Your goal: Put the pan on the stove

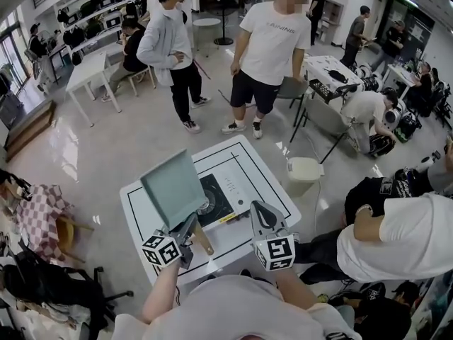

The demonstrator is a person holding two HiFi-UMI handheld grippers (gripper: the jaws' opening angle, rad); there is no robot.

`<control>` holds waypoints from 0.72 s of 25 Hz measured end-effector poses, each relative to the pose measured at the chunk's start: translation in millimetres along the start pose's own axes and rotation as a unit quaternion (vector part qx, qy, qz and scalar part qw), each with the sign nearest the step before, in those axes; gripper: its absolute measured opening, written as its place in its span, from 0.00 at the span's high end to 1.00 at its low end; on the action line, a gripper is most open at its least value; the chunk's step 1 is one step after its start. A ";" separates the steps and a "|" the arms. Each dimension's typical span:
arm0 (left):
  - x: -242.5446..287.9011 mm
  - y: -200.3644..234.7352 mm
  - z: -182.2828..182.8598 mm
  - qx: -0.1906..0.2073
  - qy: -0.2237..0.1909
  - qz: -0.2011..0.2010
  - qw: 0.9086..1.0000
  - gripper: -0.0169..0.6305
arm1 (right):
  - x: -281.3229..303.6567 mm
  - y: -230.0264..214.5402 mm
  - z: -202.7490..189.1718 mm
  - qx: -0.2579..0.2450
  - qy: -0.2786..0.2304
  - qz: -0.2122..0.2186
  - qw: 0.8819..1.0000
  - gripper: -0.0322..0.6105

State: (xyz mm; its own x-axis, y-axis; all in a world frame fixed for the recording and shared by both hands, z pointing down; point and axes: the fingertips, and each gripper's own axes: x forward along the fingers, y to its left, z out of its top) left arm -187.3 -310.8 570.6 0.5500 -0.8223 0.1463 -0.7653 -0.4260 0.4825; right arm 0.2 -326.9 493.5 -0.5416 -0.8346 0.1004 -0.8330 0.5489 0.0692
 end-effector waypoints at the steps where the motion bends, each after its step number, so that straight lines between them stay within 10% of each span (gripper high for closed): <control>1: 5.9 2.6 -6.4 -0.011 0.009 -0.004 1.000 0.79 | 1.3 -2.6 -1.7 0.001 0.001 -0.001 1.000 0.94; 8: 42.6 12.9 -50.6 -0.131 0.081 -0.062 0.986 0.79 | 8.1 -16.6 -6.5 0.006 0.008 -0.009 1.000 0.94; 18: 80.6 14.0 -94.5 -0.295 0.133 -0.141 0.936 0.78 | 17.3 -29.2 -15.4 0.016 0.019 -0.013 1.000 0.94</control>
State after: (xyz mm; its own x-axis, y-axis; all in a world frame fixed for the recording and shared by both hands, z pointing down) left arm -122.0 -347.3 670.7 0.8264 -0.5516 0.1134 -0.3022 -0.2646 0.9158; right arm 16.8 -356.6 508.5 -0.5150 -0.8463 0.1361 -0.8506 0.5242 0.0414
